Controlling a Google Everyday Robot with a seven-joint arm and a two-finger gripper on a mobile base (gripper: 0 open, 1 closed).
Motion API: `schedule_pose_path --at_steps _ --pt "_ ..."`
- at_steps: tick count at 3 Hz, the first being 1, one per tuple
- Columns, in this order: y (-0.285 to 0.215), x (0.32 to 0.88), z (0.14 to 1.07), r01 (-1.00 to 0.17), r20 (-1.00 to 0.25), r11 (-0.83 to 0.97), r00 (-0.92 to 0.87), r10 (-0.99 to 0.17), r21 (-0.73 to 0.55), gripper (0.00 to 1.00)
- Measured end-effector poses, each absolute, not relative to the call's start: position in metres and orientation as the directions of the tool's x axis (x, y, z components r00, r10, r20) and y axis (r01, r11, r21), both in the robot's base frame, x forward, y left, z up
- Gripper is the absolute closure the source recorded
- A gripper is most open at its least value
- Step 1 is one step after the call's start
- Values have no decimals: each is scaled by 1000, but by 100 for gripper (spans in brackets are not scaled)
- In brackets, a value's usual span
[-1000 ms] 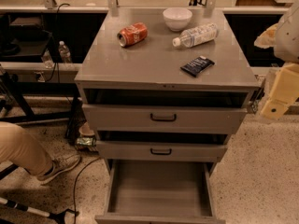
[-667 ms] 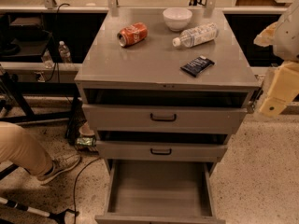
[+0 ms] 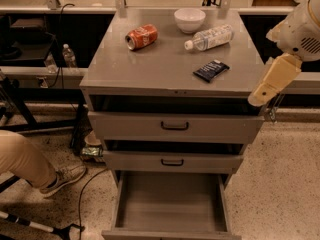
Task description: Place rxbar blueberry into bottom drawer
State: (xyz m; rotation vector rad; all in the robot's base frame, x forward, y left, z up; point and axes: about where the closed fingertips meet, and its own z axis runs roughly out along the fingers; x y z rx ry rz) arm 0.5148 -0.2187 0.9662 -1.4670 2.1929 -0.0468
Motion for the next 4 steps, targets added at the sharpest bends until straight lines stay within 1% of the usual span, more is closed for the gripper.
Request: schedule_pose_path --at_steps 2,3,4 --pt "-217 517 965 -856 -395 426 -297 -869 -293 0" --pt "-217 539 957 -847 -440 454 -309 -843 -276 0" --pt "-217 576 944 -829 -520 505 -329 -788 -241 0"
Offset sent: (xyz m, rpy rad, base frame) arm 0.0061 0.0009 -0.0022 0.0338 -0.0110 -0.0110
